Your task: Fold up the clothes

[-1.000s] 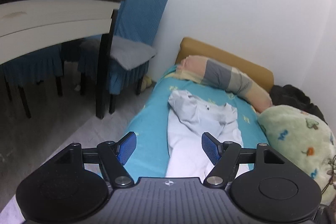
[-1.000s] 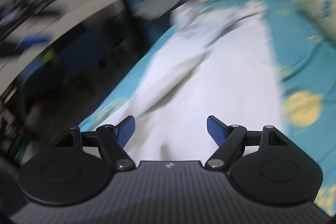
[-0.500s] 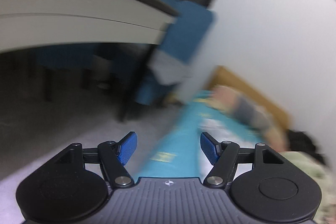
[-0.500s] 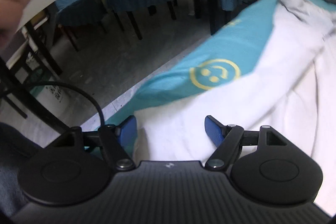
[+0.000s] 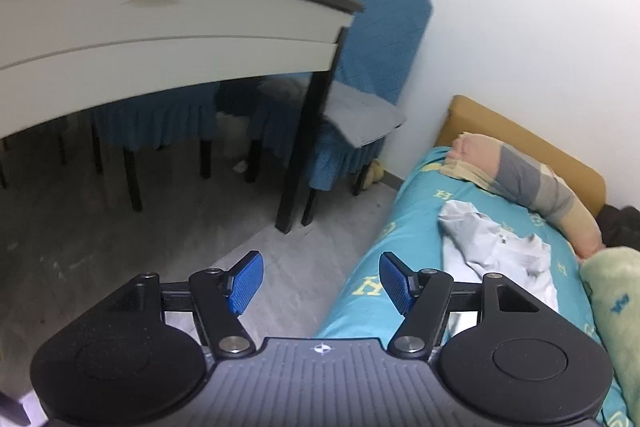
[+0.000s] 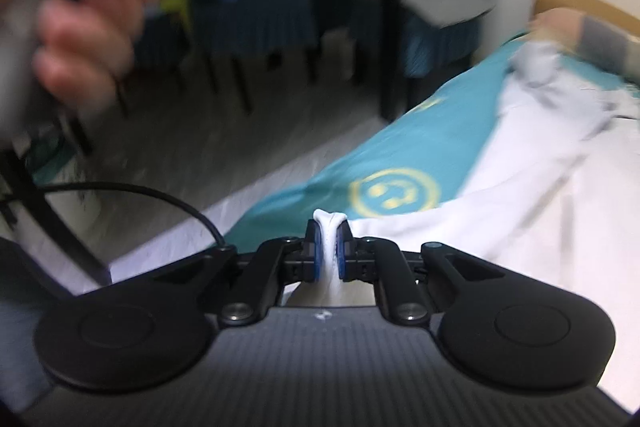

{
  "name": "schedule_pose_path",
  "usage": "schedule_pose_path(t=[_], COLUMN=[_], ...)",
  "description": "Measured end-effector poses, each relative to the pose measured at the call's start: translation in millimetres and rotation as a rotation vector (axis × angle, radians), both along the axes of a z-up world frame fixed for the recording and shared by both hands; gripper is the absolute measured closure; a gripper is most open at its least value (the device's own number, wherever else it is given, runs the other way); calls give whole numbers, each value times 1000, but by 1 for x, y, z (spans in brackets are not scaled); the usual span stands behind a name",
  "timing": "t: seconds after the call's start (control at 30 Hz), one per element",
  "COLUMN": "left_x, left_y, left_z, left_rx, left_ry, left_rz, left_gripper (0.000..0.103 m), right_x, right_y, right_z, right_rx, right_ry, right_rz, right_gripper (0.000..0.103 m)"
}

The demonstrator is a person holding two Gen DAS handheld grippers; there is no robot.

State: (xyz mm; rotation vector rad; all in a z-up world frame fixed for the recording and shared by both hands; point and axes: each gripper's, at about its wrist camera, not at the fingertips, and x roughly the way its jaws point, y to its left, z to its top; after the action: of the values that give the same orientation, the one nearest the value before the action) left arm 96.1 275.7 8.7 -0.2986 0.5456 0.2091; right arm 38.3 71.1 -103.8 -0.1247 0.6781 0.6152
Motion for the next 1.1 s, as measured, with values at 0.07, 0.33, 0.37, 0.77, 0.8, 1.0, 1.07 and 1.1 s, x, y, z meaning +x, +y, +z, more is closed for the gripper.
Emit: schedule_pose_path(t=[0.07, 0.33, 0.37, 0.77, 0.8, 1.0, 1.07, 1.1], left_x=[-2, -19, -23, -44, -44, -49, -48, -48], left_y=[-13, -78, -86, -136, -139, -154, -155, -156], left_z=[3, 14, 15, 12, 11, 9, 9, 10], left_rx=[33, 102, 115, 75, 70, 57, 19, 4], left_ry=[-11, -47, -51, -31, -28, -11, -11, -13], left_rz=[-39, -241, -265, -388, -397, -399, -383, -370], left_gripper=[37, 37, 37, 28, 25, 16, 9, 6], right_x=[-19, -64, -65, -89, -89, -74, -49, -31], right_y=[-26, -127, -132, -165, -168, -187, -195, -200], right_z=[16, 3, -5, -7, -4, 23, 39, 47], right_rx=[21, 78, 96, 270, 286, 340, 329, 334], right_ry=[-36, 174, 215, 236, 220, 106, 55, 37], right_rz=[-57, -327, -345, -452, -458, -488, -476, -468], right_gripper=[93, 93, 93, 30, 31, 31, 31, 31])
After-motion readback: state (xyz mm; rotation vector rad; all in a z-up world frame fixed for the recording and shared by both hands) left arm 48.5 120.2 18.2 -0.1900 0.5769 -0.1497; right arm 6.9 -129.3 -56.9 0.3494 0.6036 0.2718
